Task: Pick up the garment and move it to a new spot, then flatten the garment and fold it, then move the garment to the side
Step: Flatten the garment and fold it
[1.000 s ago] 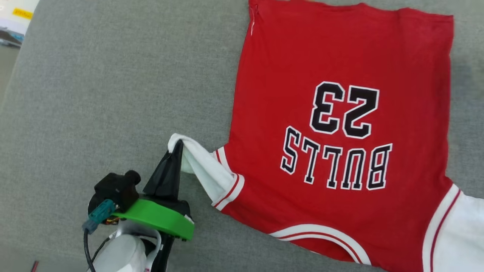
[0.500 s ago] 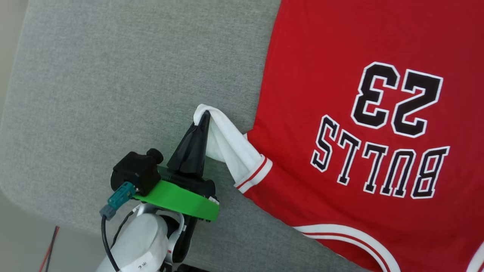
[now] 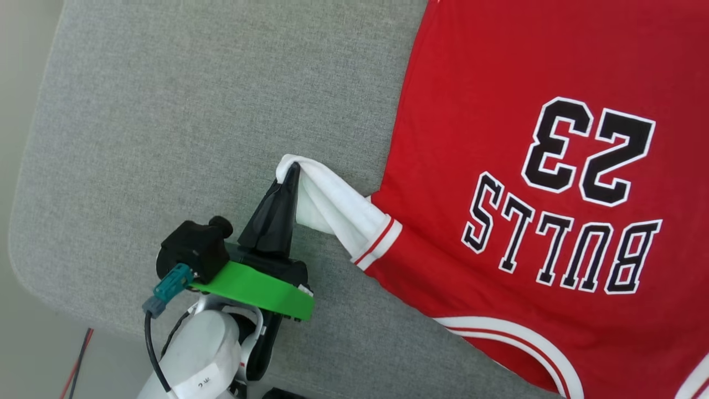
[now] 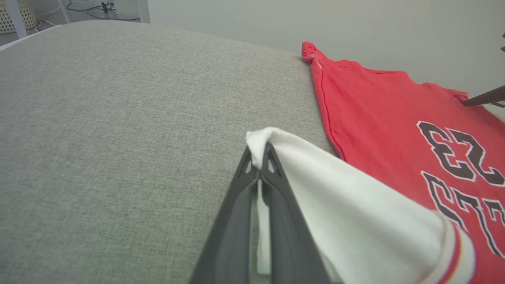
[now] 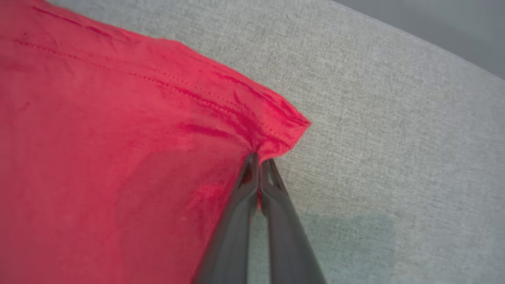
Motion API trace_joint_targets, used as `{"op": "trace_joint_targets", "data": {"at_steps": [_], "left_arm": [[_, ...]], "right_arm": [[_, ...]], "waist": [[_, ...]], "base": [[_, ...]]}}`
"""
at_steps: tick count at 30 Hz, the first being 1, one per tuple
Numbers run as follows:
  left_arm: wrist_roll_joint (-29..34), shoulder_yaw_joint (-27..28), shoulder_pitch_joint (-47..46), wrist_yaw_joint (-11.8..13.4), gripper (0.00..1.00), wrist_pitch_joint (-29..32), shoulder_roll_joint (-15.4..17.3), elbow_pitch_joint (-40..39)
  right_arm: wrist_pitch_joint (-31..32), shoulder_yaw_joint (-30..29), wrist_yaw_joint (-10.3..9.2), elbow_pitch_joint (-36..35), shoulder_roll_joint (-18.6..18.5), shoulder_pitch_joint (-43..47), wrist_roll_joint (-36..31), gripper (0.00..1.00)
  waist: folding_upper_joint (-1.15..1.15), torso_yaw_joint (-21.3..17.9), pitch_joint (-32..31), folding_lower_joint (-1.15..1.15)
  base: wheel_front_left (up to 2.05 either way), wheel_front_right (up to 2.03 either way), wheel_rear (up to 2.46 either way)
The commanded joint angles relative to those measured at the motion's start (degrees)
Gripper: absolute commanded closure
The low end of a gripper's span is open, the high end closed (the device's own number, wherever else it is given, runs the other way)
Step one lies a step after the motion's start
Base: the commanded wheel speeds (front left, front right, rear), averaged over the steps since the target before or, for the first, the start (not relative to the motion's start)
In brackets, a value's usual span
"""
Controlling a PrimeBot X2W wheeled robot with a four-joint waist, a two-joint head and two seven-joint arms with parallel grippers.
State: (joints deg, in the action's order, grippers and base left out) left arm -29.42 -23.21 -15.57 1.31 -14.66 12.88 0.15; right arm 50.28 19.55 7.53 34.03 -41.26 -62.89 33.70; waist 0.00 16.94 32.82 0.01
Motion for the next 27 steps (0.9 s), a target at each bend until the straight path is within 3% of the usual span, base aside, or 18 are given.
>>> {"op": "trace_joint_targets", "data": {"at_steps": [1,7,15,20,27], "left_arm": [[0.69,0.76,0.30,-0.09,1.00,-0.34,-0.15,0.46],[0.44,3.00,3.55,0.22,1.00,-0.34,0.27,1.30],[-0.32,5.02,8.38,1.32,1.00,-0.25,2.20,1.45],[-0.82,6.03,11.00,2.15,1.00,0.01,3.49,1.09],[-1.28,7.40,14.19,3.22,1.00,0.39,5.30,-0.12]], "right_arm": [[-1.18,0.99,-0.04,-0.22,-0.22,2.13,1.14,1.00],[-6.89,5.46,-0.04,-5.32,-4.13,5.86,6.06,1.00],[-15.54,7.52,-0.04,-14.00,-11.42,18.47,13.12,1.00],[-21.75,4.36,-0.04,-19.41,-14.33,30.83,14.75,1.00],[-26.47,-5.79,-0.04,-24.18,-12.37,49.51,14.34,1.00]], "waist": [[0.00,-1.17,-2.31,-0.01],[0.00,-3.19,-7.83,-0.01],[0.00,-7.11,-14.01,-0.01],[0.00,-9.81,-16.76,-0.01],[0.00,-13.87,-18.76,-0.01]], "base": [[0.00,0.00,0.00],[0.00,0.00,0.00],[0.00,0.00,0.00],[0.00,0.00,0.00],[0.00,0.00,0.00]]}}
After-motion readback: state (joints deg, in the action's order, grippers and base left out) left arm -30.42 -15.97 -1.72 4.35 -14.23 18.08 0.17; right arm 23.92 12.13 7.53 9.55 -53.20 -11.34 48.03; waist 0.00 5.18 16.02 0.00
